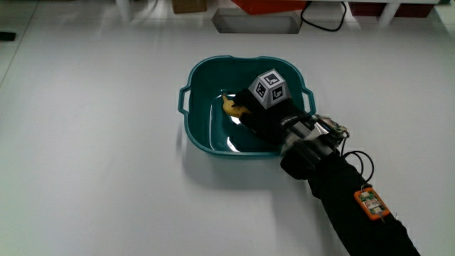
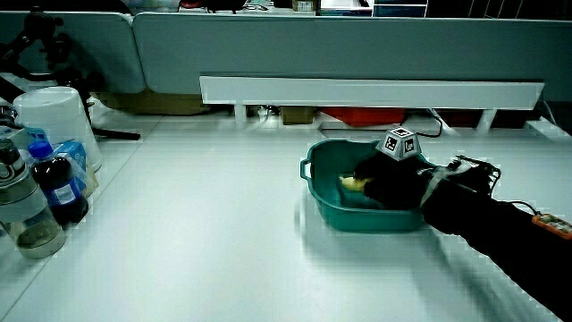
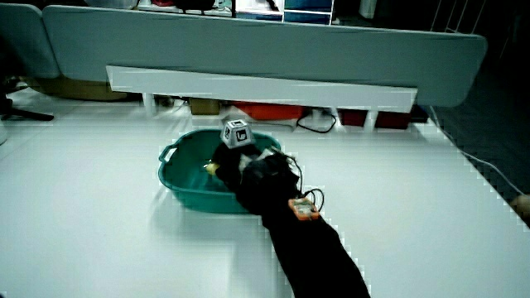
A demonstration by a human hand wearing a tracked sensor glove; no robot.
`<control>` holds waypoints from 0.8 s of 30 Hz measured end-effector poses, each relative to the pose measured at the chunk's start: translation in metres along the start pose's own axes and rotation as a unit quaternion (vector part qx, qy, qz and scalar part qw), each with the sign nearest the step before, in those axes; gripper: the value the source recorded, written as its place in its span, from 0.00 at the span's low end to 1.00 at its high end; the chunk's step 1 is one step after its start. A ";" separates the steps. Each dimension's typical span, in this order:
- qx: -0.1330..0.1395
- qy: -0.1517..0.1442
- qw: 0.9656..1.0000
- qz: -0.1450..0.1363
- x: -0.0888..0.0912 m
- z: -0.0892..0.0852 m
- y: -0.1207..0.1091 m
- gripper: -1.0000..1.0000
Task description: Place banana into plate
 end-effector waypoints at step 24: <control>-0.064 -0.054 0.996 -0.011 -0.003 -0.018 0.011 0.50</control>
